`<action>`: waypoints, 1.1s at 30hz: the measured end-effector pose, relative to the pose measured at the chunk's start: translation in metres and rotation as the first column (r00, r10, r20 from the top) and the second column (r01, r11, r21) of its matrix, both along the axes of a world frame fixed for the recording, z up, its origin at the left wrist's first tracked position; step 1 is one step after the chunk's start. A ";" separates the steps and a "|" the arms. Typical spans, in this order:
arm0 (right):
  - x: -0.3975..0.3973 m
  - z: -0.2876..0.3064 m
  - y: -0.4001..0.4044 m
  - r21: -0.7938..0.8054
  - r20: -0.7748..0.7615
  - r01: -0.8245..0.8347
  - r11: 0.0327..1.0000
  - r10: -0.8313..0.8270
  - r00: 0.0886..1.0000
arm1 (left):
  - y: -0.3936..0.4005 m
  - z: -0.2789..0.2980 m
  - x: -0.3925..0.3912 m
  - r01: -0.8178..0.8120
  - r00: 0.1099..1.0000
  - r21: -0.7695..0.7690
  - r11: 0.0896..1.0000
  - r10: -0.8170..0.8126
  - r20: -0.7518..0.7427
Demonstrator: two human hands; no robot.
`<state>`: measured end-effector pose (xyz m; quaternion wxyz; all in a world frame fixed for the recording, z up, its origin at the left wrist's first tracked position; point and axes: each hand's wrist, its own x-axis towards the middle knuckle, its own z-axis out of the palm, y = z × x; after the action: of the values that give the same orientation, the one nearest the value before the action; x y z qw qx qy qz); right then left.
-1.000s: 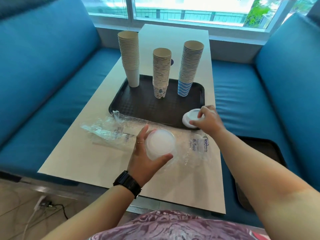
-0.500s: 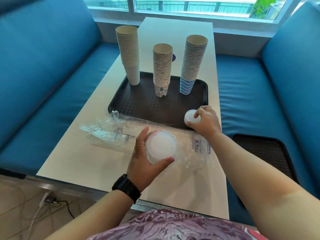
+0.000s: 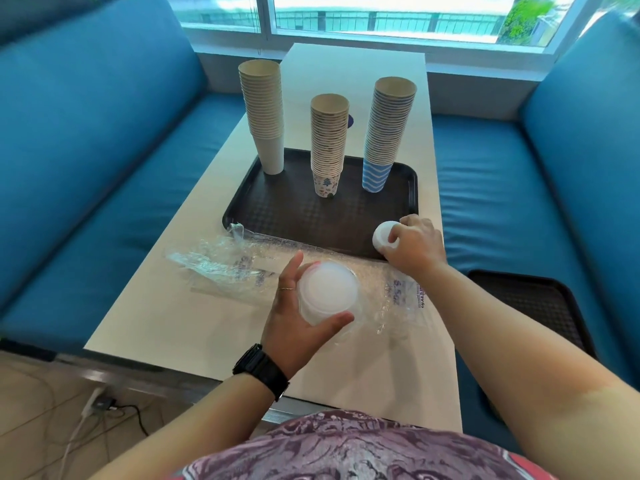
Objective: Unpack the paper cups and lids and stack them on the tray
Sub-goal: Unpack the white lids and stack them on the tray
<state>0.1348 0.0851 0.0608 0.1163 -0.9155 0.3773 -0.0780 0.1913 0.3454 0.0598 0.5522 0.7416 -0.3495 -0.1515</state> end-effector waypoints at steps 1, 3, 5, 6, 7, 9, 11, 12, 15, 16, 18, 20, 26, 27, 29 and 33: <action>-0.001 0.005 0.003 0.007 0.032 -0.001 1.000 0.001 0.999 | 0.000 0.001 0.000 0.001 1.000 0.002 1.000 -0.001 -0.003; -0.001 0.019 0.011 0.039 0.128 -0.016 0.999 0.011 0.992 | 0.001 0.001 0.000 0.005 1.000 0.007 1.000 -0.005 -0.003; -0.001 0.038 0.025 0.114 0.213 -0.054 0.992 0.029 0.977 | 0.002 0.002 0.000 0.009 1.000 0.014 1.000 -0.009 0.002; -0.001 0.048 0.032 0.165 0.238 -0.086 0.983 0.045 0.970 | 0.002 0.002 0.000 0.010 1.000 0.017 1.000 -0.010 0.004; -0.002 0.059 0.041 0.205 0.255 -0.127 0.970 0.072 0.964 | 0.002 0.002 0.000 0.011 1.000 0.020 1.000 -0.011 0.005; -0.006 0.078 0.062 0.241 0.283 -0.221 0.945 0.150 0.947 | 0.004 0.004 0.000 0.009 1.000 0.024 1.000 -0.009 0.002; -0.011 0.096 0.080 0.254 0.312 -0.314 0.915 0.230 0.922 | 0.004 0.003 0.000 0.006 1.000 0.030 1.000 -0.006 -0.004; -0.013 0.104 0.090 0.265 0.321 -0.364 0.893 0.274 0.907 | 0.005 0.002 0.000 0.006 1.000 0.035 0.999 -0.005 -0.008; -0.018 0.120 0.115 0.268 0.257 -0.514 0.815 0.453 0.853 | 0.009 0.001 -0.002 0.003 1.000 0.068 0.998 -0.002 -0.025; -0.018 0.122 0.122 0.255 0.191 -0.551 0.794 0.518 0.834 | 0.010 0.000 -0.002 0.000 1.000 0.074 0.997 0.002 -0.023; -0.016 0.122 0.132 0.231 0.033 -0.599 0.766 0.610 0.792 | 0.012 -0.002 -0.002 -0.013 1.000 0.084 0.996 0.014 -0.010; -0.013 0.119 0.139 0.207 -0.076 -0.620 0.757 0.645 0.761 | 0.013 -0.002 -0.002 -0.019 1.000 0.100 0.995 0.019 0.000; -0.007 0.116 0.144 0.151 -0.213 -0.601 0.785 0.620 0.755 | 0.013 0.000 -0.003 -0.042 0.999 0.146 0.988 0.044 -0.009; -0.006 0.116 0.144 0.151 -0.224 -0.597 0.788 0.615 0.756 | 0.014 0.000 -0.004 -0.038 0.999 0.154 0.987 0.040 -0.009; -0.004 0.116 0.145 0.147 -0.234 -0.590 0.794 0.608 0.759 | 0.015 0.000 -0.004 -0.027 1.000 0.169 0.985 0.029 -0.010; -0.002 0.113 0.145 0.136 -0.229 -0.585 0.799 0.600 0.766 | 0.015 0.000 -0.006 -0.017 0.999 0.202 0.979 0.024 -0.032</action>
<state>0.1328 0.2301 0.1740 0.1100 -0.9859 0.0831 0.0944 0.1857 0.3605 0.0599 0.4815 0.7947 -0.3152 -0.1929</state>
